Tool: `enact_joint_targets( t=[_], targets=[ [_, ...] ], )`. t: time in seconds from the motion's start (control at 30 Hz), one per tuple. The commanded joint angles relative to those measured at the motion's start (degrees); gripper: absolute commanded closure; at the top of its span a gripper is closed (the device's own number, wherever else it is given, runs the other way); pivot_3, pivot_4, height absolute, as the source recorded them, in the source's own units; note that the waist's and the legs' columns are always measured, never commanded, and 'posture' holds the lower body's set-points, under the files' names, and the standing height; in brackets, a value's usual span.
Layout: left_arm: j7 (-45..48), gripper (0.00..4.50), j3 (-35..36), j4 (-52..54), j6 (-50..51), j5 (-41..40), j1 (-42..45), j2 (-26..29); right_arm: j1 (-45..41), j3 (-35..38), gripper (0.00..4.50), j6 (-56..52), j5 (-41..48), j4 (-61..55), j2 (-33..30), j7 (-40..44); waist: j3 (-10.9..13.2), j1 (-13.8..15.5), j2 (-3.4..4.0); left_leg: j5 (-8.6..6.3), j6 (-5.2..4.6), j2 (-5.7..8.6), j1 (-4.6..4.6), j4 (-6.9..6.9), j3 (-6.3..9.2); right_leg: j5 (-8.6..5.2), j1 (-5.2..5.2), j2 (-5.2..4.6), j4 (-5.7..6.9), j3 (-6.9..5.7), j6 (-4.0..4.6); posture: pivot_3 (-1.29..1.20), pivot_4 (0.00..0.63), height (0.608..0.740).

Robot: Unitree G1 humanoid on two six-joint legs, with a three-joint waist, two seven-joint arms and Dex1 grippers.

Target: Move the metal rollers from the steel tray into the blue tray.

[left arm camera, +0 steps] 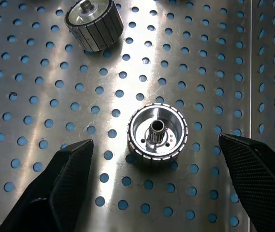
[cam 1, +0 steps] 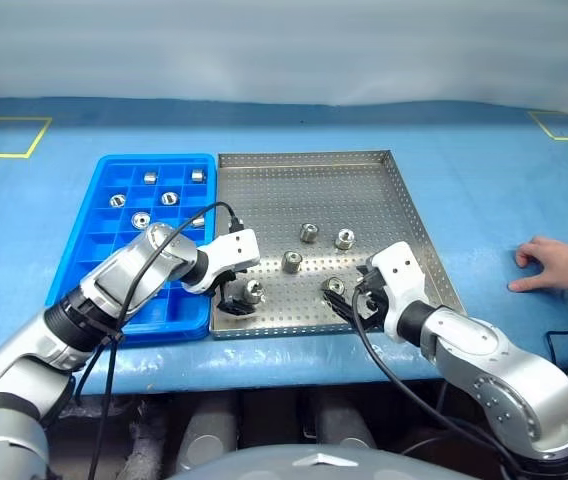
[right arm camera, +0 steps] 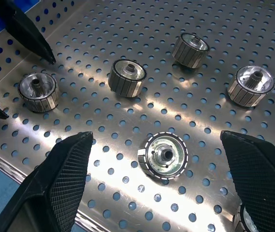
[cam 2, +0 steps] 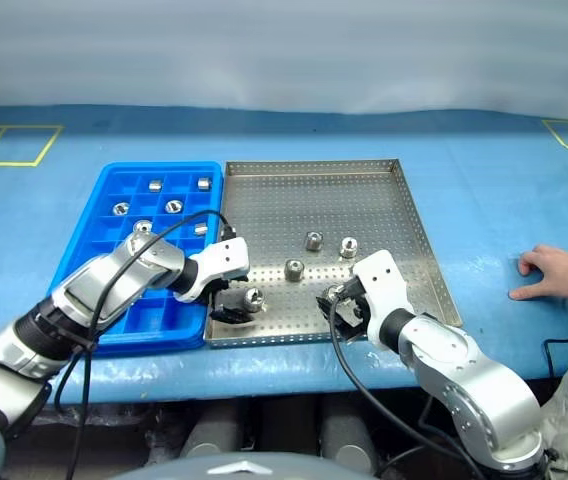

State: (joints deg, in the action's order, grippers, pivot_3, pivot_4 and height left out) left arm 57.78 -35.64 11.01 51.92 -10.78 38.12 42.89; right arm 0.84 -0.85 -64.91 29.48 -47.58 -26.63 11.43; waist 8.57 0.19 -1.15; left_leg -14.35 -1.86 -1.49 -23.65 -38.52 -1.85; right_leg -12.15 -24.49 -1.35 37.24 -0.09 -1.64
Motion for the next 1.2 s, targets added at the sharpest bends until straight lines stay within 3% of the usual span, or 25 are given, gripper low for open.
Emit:
enact_joint_targets(
  t=[0.03, 0.13, 0.2, 0.47, 0.67, 0.77, 0.9, 1.07, 1.2],
  targets=[
    [0.53, 0.0, -1.43, -1.22, -1.31, 2.57, 1.15, -1.3, 0.04, 0.04, 0.04, 1.61, -0.49, -1.8, 0.44, -0.15, -0.01, -0.02, 0.01, -0.01, -0.01, 0.0, 0.0, -0.03, 0.0, 0.0, 0.0, 0.0, 0.01, 0.0, 0.0, -0.02, 0.15, 0.74],
    [1.02, 0.0, -1.89, -1.97, -1.58, 3.52, 1.25, -2.45, 0.16, 0.04, 0.04, 1.97, -0.65, -1.67, 0.59, -0.22, -0.01, -0.05, 0.02, -0.02, -0.03, -0.01, 0.01, -0.14, 0.0, 0.0, 0.04, 0.0, 0.05, 0.01, -0.01, -0.02, 0.15, 0.74],
    [1.31, 0.37, -2.38, -2.5, -1.93, 4.55, 1.31, -2.85, 0.15, 0.01, 0.0, 2.11, -0.73, -1.6, 0.68, -0.25, -0.01, -0.26, 0.01, -0.03, -0.05, -0.01, 0.0, -0.25, 0.0, 0.0, 0.05, 0.0, 0.12, 0.02, -0.02, -0.03, 0.15, 0.74],
    [3.22, 2.77, -1.91, -0.19, -1.67, 5.14, 0.27, -2.2, -0.44, -0.33, 0.0, 2.23, -1.14, -1.2, 0.9, 0.1, 0.0, -0.83, 0.01, -0.04, -0.07, -0.02, 0.02, -0.48, -0.04, -0.03, -0.04, 0.01, 0.53, 0.09, 0.01, -0.01, 0.15, 0.74],
    [-6.06, 2.82, 12.94, 5.22, 5.43, 0.77, -4.73, -5.95, -1.67, -0.9, 0.0, 2.42, -1.43, -0.35, 0.85, 0.58, 0.01, -0.75, 0.0, -0.04, -0.07, -0.04, 0.0, -0.54, -0.03, -0.02, -0.05, -0.01, 0.57, 0.1, 0.01, 0.02, 0.15, 0.74],
    [-16.53, 2.82, 28.23, 11.28, 12.76, -0.66, -9.67, -13.01, -3.65, -1.82, 0.0, 2.65, -1.45, 0.82, 1.38, 1.03, 0.03, -0.69, -0.03, -0.04, -0.07, -0.02, -0.03, -0.56, -0.02, 0.0, -0.05, -0.05, 0.56, 0.09, -0.03, 0.05, 0.15, 0.74],
    [-29.41, 2.82, 41.91, 20.66, 17.02, 1.97, -15.57, -21.83, -6.68, -4.1, 0.0, 3.16, -1.5, 2.98, 1.86, 2.57, 0.04, -0.58, -0.04, -0.04, -0.07, -0.03, 0.0, -0.54, 0.0, 0.19, -0.04, -0.02, 0.55, 0.09, -0.35, 0.13, 0.15, 0.74],
    [-43.36, 2.82, 47.61, 27.48, 12.72, 9.35, -21.95, -25.25, -10.78, -8.28, 0.0, 5.93, -2.24, 6.6, 2.08, 5.74, 0.05, 1.2, -0.05, -0.03, -0.05, -0.04, 0.04, -0.53, 0.07, 0.19, 0.01, 0.01, 0.59, 0.04, -0.34, 0.22, 0.15, 0.74],
    [-50.69, 2.82, 49.94, 27.35, 8.49, 13.2, -26.21, -26.95, -12.91, -13.39, 0.0, 14.63, -5.18, 8.28, 1.01, 10.76, 0.05, 3.03, -0.08, -0.03, -0.05, 0.01, 0.03, -0.55, 0.08, 0.18, 0.03, -0.05, 0.55, 0.01, -0.32, 0.24, 0.15, 0.74]
  ],
)
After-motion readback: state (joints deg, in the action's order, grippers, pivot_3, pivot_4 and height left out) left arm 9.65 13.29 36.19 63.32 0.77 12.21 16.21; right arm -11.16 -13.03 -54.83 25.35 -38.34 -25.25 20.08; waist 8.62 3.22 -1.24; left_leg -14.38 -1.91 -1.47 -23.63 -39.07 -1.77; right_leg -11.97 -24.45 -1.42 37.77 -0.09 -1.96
